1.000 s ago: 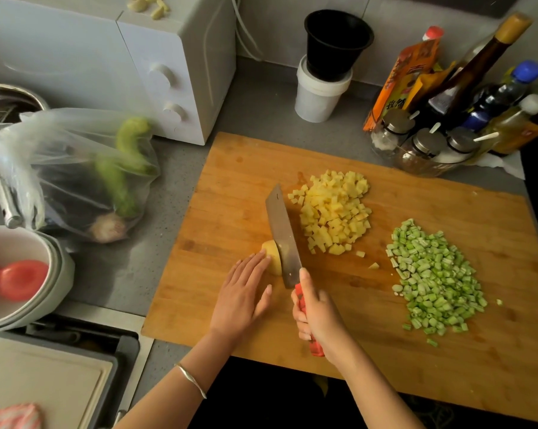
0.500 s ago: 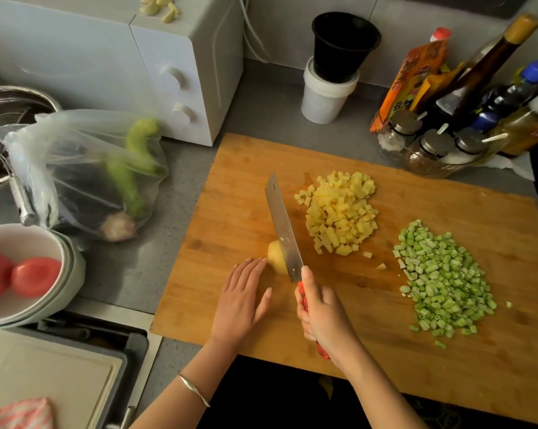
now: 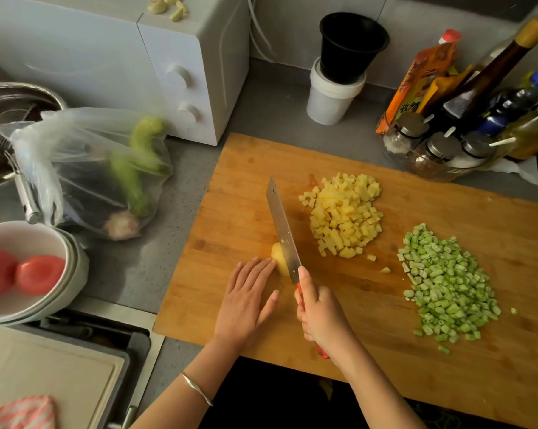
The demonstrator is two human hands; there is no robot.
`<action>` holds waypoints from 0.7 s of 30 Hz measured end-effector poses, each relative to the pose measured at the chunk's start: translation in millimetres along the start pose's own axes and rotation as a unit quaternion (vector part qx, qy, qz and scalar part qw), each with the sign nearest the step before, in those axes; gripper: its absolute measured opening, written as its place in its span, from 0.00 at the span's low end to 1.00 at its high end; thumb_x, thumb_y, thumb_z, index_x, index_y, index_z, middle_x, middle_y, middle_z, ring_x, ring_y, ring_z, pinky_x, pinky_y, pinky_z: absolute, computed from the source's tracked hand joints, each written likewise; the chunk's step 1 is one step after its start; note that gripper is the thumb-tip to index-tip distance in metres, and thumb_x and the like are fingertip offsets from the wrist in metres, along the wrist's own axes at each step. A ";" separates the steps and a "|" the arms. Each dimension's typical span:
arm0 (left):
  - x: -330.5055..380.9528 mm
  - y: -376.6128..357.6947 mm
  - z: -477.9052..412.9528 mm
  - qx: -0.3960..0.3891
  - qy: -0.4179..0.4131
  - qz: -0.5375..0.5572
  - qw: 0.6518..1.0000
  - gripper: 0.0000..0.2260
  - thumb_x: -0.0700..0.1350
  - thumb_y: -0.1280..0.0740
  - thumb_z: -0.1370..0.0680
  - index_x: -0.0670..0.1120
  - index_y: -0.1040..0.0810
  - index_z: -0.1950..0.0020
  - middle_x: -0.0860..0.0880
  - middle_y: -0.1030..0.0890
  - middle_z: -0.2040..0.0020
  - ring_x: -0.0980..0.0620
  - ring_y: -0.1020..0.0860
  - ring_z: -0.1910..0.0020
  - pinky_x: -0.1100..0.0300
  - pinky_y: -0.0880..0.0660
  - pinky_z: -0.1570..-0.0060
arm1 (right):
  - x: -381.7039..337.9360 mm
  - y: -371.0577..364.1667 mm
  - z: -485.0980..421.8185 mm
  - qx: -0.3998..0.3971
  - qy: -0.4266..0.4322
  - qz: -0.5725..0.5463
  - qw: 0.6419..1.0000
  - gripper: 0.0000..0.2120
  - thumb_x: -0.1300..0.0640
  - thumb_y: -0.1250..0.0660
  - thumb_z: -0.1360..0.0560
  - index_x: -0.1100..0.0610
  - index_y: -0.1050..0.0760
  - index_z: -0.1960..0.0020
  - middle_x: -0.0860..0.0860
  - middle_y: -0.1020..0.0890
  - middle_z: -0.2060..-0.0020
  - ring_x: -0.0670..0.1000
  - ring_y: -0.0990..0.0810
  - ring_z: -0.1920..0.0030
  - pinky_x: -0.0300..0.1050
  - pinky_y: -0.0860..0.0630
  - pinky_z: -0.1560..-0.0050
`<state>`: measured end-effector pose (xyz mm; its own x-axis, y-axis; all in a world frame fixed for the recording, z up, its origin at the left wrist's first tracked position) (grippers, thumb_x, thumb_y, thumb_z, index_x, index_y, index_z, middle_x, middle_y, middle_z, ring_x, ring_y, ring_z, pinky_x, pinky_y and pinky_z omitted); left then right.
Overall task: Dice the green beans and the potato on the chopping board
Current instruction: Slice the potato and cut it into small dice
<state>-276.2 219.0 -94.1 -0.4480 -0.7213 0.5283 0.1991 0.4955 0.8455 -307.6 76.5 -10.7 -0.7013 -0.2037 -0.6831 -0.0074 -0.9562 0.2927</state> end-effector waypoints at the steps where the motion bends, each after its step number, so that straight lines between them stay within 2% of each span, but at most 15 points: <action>1: -0.4 0.1 -0.3 -0.002 0.000 0.002 1.000 0.26 0.59 0.56 0.18 0.48 0.35 0.26 0.52 0.32 0.28 0.54 0.41 0.26 0.51 0.47 0.27 | -0.5 -0.3 -1.0 -0.002 -0.004 0.003 1.000 0.27 0.36 0.51 0.21 0.56 0.38 0.67 0.49 0.37 0.77 0.46 0.40 0.78 0.43 0.43 0.72; 9: -0.5 0.4 -0.8 -0.008 0.003 0.010 1.000 0.26 0.60 0.56 0.18 0.49 0.37 0.25 0.53 0.34 0.27 0.57 0.45 0.25 0.53 0.50 0.26 | 4.8 -6.4 -7.2 -0.002 -0.057 0.003 0.998 0.26 0.35 0.51 0.21 0.53 0.35 0.67 0.43 0.34 0.81 0.43 0.37 0.82 0.37 0.40 0.77; 15: 0.7 0.3 -0.3 -0.009 0.010 -0.005 1.000 0.26 0.61 0.56 0.19 0.50 0.38 0.25 0.53 0.34 0.27 0.57 0.46 0.25 0.55 0.53 0.25 | -12.7 15.3 -5.0 -0.061 -0.085 -0.077 0.991 0.26 0.33 0.50 0.22 0.56 0.35 0.61 0.48 0.36 0.77 0.46 0.39 0.79 0.38 0.41 0.78; 18: 1.5 -0.6 -0.8 -0.009 0.008 -0.006 1.000 0.26 0.60 0.55 0.18 0.50 0.37 0.25 0.53 0.34 0.27 0.56 0.45 0.25 0.55 0.52 0.25 | -11.7 16.6 -1.0 -0.050 -0.072 -0.091 0.992 0.26 0.34 0.48 0.22 0.56 0.35 0.62 0.49 0.36 0.77 0.46 0.39 0.79 0.38 0.42 0.78; 21: 1.4 -0.3 -0.2 0.000 0.004 0.000 1.000 0.27 0.60 0.55 0.18 0.49 0.36 0.26 0.52 0.33 0.28 0.55 0.44 0.25 0.53 0.50 0.26 | -8.5 10.5 5.2 -0.016 -0.020 -0.079 0.997 0.26 0.35 0.48 0.22 0.56 0.37 0.65 0.49 0.39 0.78 0.47 0.42 0.80 0.39 0.45 0.76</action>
<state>-276.7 217.7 -93.6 -0.4405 -0.7251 0.5294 0.1988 0.4963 0.8451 -305.5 69.3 1.7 -0.7208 -0.0426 -0.6918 -0.0971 -0.9821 0.1617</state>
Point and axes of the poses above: each hand's wrist, its own z-axis away from the middle knuckle, its own y-axis out of the back of the hand, x = y × z, the point moved 1 cm from there along -z, towards the middle knuckle
